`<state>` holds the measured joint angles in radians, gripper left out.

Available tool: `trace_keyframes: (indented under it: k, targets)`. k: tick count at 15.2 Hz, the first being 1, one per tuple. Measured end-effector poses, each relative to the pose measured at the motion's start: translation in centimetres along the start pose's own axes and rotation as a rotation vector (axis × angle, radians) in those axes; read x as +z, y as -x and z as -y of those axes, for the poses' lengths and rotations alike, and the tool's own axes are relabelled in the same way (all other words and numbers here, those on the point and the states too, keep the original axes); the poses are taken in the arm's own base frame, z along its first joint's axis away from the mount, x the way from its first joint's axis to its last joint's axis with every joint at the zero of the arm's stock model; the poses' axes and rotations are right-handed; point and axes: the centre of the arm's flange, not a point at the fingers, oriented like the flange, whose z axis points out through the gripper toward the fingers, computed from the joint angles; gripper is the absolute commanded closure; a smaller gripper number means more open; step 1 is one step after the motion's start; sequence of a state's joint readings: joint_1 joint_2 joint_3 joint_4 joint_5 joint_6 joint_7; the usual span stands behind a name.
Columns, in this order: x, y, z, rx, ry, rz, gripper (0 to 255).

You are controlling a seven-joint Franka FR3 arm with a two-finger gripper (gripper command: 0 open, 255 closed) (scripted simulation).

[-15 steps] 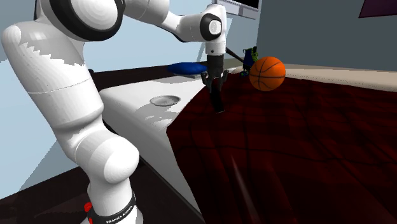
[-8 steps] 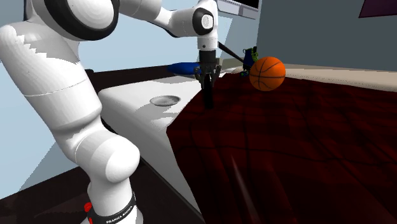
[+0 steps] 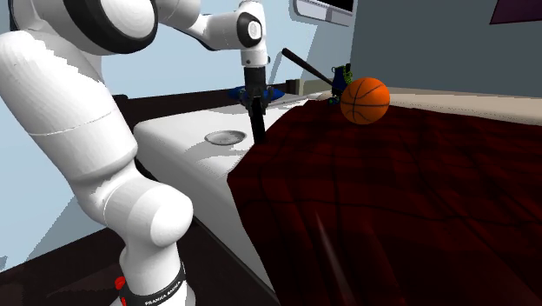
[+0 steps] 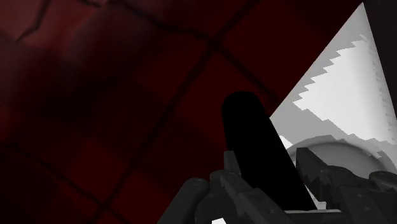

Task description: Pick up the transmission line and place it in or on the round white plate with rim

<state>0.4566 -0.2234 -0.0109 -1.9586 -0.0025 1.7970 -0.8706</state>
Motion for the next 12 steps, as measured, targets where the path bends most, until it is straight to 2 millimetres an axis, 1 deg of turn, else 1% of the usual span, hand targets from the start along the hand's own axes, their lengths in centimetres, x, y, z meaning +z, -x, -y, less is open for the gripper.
trace_keyframes:
  k: [1, 3, 5, 7, 10, 12]
  targets:
    - [-0.1, -1.2, 0.9, 0.000, 0.000, 0.000, 255]
    - [-0.4, -3.1, 2.7, 0.000, 0.000, 0.000, 255]
    - [-0.4, -5.0, 4.2, 0.000, 0.000, 0.000, 255]
    - [-0.8, -7.1, 5.7, 0.000, 0.001, 0.000, 255]
    - [-0.9, -10.0, 8.8, 0.000, 0.000, 0.000, 255]
    - [-0.6, -11.5, 9.9, 0.000, 0.000, 0.000, 255]
